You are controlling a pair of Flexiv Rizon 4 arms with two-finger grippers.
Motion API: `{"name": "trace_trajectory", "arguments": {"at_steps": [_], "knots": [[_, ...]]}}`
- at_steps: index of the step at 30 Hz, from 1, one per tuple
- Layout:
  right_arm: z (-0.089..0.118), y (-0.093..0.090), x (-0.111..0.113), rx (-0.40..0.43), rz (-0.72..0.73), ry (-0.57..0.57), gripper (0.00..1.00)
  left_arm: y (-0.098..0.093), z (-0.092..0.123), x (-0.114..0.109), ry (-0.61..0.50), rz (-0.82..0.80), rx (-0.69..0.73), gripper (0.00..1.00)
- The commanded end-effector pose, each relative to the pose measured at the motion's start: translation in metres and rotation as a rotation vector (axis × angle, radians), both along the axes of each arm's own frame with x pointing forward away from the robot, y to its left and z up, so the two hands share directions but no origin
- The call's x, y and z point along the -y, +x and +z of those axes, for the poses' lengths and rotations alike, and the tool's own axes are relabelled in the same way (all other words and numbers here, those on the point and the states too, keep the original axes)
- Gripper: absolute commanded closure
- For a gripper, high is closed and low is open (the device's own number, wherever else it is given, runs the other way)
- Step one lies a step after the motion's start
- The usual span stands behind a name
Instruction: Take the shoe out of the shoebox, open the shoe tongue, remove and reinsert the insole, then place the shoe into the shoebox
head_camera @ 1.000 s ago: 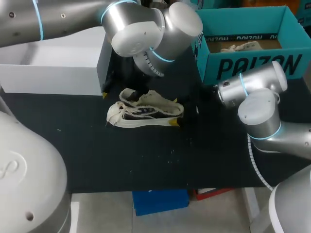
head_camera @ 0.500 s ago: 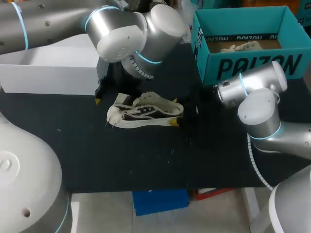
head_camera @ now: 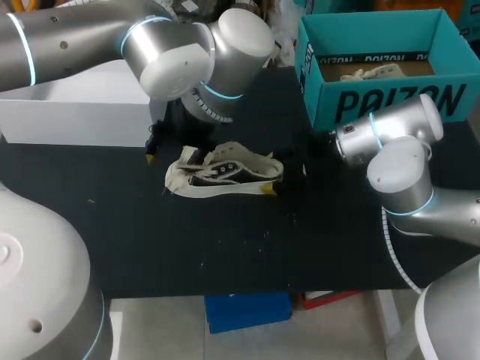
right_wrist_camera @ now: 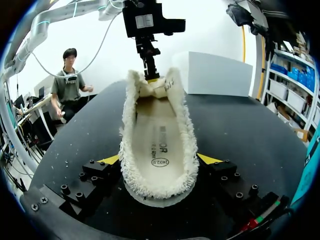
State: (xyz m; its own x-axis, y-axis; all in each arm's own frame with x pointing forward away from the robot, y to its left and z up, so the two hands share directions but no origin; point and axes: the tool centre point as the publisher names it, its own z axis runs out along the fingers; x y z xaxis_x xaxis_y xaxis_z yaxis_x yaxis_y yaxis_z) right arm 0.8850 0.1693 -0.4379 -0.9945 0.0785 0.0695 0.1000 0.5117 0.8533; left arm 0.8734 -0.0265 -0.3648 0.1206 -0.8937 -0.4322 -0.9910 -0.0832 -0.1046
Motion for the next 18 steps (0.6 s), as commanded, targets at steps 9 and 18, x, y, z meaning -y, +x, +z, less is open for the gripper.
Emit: {"name": "trace_trajectory", "arguments": {"at_steps": [9, 18], "knots": [[-0.004, 0.0, -0.001, 0.0, -0.001, -0.001, 1.0, -0.003, 0.049, 0.012, -0.246, -0.433, 0.062, 0.0], [-0.004, 0.0, -0.001, 0.0, -0.001, -0.001, 1.0, 0.024, 0.081, 0.05, -0.802, -1.085, -0.14, 0.0]]}}
